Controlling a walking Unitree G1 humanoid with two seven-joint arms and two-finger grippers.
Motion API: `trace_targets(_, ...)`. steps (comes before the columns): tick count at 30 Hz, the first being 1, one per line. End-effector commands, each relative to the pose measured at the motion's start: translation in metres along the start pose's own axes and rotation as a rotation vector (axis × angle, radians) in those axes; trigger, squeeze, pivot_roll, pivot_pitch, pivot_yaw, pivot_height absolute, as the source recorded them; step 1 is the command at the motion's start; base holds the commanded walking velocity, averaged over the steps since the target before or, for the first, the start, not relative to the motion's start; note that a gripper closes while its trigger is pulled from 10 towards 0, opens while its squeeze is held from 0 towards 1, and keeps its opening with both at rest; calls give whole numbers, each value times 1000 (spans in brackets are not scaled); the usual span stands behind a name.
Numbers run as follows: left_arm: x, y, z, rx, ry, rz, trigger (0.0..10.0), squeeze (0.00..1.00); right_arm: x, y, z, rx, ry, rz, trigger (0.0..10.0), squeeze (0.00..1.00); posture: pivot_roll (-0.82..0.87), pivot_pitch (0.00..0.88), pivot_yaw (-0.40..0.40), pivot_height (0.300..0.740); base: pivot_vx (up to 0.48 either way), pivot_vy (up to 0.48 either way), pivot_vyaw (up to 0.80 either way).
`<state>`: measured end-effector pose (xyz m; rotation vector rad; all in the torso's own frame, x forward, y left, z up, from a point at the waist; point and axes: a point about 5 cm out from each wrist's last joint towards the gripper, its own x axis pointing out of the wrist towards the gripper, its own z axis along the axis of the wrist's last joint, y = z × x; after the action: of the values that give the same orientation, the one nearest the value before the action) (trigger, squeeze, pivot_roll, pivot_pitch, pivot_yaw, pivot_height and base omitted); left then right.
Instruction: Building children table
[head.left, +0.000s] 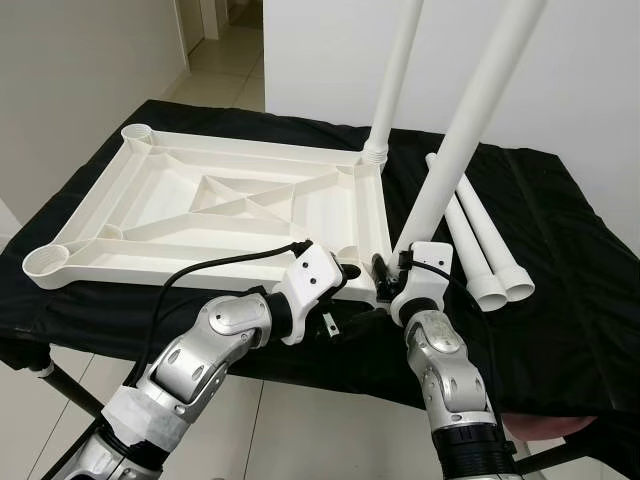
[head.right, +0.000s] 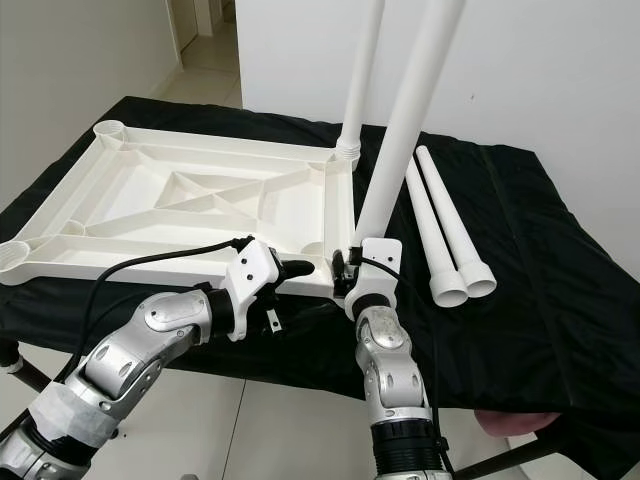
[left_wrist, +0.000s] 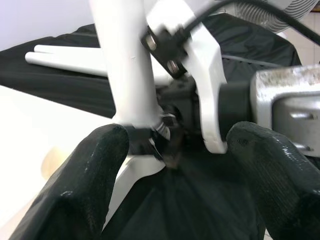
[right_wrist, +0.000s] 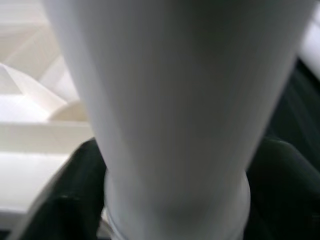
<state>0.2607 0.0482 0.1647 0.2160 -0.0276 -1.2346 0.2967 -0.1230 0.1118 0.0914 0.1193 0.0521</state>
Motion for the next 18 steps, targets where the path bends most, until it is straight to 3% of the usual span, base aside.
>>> trace_targets(1,-1,1,3,31,3,-51,10000,0,-1,5,-3,12,13,33,10000,1000,-51,0,-53,740,0,0,0)
trace_targets(6,-2,2,4,32,4,-48,10000,0,-1,6,4,2,-33,106,10000,1000,-48,0,-55,740,0,0,0)
trace_targets(8,-3,2,4,33,5,-47,10000,0,0,1,10,-46,-56,158,10000,1000,-47,0,-57,740,0,0,0)
trace_targets(9,-3,2,4,34,6,-46,10000,0,2,-3,14,-69,-62,186,10000,502,-47,0,-57,740,0,0,0)
trace_targets(13,-4,2,4,34,7,-47,10000,0,3,-6,17,-88,-66,217,10000,502,-47,0,-57,740,0,0,0)
trace_targets(14,-4,2,4,33,7,-47,10000,0,5,-10,20,-122,-69,263,10000,0,-45,0,-57,740,0,0,0)
trace_targets(16,-4,2,4,32,7,-46,10000,0,8,-18,26,-213,-87,335,10000,0,-45,0,-57,740,0,0,0)
trace_targets(18,-4,3,4,32,7,-46,10000,0,9,-21,27,-236,-91,351,10000,0,-45,0,-57,740,0,0,0)
